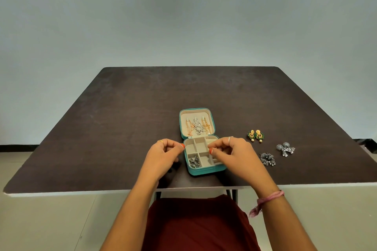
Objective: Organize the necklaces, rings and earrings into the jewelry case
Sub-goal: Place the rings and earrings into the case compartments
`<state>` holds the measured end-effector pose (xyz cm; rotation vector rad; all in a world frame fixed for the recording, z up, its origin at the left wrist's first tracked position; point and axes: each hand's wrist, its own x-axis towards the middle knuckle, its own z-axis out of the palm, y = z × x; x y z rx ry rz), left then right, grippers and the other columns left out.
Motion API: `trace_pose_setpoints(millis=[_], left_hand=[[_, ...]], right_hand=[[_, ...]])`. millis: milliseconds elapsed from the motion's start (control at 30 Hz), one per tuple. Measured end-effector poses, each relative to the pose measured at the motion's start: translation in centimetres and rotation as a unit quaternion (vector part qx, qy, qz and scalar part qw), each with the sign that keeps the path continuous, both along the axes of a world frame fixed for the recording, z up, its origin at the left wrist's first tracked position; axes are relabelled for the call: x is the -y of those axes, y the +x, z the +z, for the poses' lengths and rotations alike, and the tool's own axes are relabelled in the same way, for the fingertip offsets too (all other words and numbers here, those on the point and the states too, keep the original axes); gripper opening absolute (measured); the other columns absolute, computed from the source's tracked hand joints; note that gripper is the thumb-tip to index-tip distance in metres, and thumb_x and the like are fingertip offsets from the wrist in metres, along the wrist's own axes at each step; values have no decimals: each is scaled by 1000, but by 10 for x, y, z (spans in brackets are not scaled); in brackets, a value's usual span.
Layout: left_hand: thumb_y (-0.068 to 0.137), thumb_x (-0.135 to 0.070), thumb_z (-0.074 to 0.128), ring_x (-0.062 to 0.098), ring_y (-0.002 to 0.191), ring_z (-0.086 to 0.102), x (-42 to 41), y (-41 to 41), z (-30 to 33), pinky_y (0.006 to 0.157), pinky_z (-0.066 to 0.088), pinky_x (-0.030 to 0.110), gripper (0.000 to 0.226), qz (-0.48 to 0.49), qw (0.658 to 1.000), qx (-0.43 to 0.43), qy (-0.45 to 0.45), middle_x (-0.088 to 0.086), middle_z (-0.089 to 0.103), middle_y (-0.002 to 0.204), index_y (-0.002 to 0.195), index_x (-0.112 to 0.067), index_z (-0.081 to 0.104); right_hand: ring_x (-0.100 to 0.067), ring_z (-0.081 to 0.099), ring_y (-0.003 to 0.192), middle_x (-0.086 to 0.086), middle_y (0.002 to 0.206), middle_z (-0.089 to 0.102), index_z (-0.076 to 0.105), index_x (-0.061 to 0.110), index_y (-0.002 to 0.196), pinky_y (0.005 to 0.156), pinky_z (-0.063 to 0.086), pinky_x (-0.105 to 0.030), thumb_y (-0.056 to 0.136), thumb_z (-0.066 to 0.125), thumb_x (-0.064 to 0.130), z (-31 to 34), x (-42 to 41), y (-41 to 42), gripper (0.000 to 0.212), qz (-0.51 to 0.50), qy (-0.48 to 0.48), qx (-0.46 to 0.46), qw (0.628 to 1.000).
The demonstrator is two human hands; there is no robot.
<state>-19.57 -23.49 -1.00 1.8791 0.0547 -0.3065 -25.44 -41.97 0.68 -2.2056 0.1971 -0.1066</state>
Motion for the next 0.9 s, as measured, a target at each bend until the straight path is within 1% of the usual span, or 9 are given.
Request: trace_pose_setpoints(millis=[67, 133, 200, 333, 433, 533, 633, 767, 900], left_hand=[[89, -27, 63, 10, 72, 59, 3, 2, 3, 60, 46, 24, 12, 5, 1000, 10, 0, 6, 71, 92, 92, -16, 66], [89, -26, 63, 9, 71, 59, 7, 4, 7, 60, 46, 23, 10, 8, 1000, 24, -5, 6, 71, 90, 91, -17, 65], [88, -26, 64, 9, 72, 60, 10, 7, 11, 63, 48, 24, 8, 9, 999, 39, -5, 5, 70, 89, 90, -18, 64], [88, -27, 64, 10, 74, 62, 17, 12, 19, 64, 47, 23, 9, 6, 998, 65, 0, 4, 70, 86, 90, -17, 64], [88, -26, 64, 8, 72, 62, 21, 15, 25, 65, 46, 23, 9, -1, 997, 78, 5, 0, 69, 83, 90, -17, 63], [88, -26, 65, 7, 71, 61, 25, 20, 30, 65, 48, 22, 9, -8, 995, 95, 18, -1, 68, 81, 90, -17, 64], [87, -27, 65, 8, 71, 61, 32, 25, 36, 65, 49, 20, 10, -24, 992, 114, 40, -4, 67, 81, 89, -18, 64], [86, -27, 64, 8, 71, 59, 48, 26, 44, 70, 51, 26, 7, -82, 983, 140, 90, -5, 64, 80, 84, -20, 64], [86, -21, 59, 2, 62, 53, 72, 27, 46, 61, 46, 21, 9, -151, 965, 155, 147, -9, 62, 73, 80, -19, 65]], right_hand=[[4, 56, 58, 2, 76, 68, 71, 23, 90, 60, 45, -9, 87, 65, 16, 1, 1, -2, 10, -5, 45, 11, 999], [3, 58, 62, 1, 77, 68, 72, 22, 92, 62, 48, -12, 87, 65, 15, 1, 3, -3, 11, -7, 79, 14, 997], [0, 61, 64, 0, 77, 69, 72, 20, 93, 62, 49, -15, 87, 64, 13, 1, 3, -3, 11, -12, 126, 17, 992], [-6, 61, 67, -10, 82, 70, 72, 14, 95, 62, 51, -18, 88, 64, 9, 0, 4, -3, 12, -24, 211, 33, 977], [-8, 61, 69, -13, 86, 70, 70, 10, 98, 62, 52, -18, 88, 63, 7, 2, 6, -3, 13, -28, 243, 33, 969], [-3, 60, 64, -9, 83, 68, 69, 9, 99, 58, 51, -15, 88, 62, 6, 4, 8, -4, 14, -31, 263, 36, 964], [0, 61, 63, -4, 80, 69, 69, 13, 98, 58, 50, -15, 89, 61, 8, 6, 17, -5, 13, -45, 238, 41, 969], [-5, 61, 66, -4, 81, 70, 71, 19, 93, 61, 52, -19, 88, 64, 14, 9, 40, -3, 10, -89, 176, 48, 979], [-9, 62, 71, 0, 79, 70, 71, 27, 88, 61, 46, -20, 88, 65, 18, 10, 63, -1, 11, -92, 76, 38, 992]])
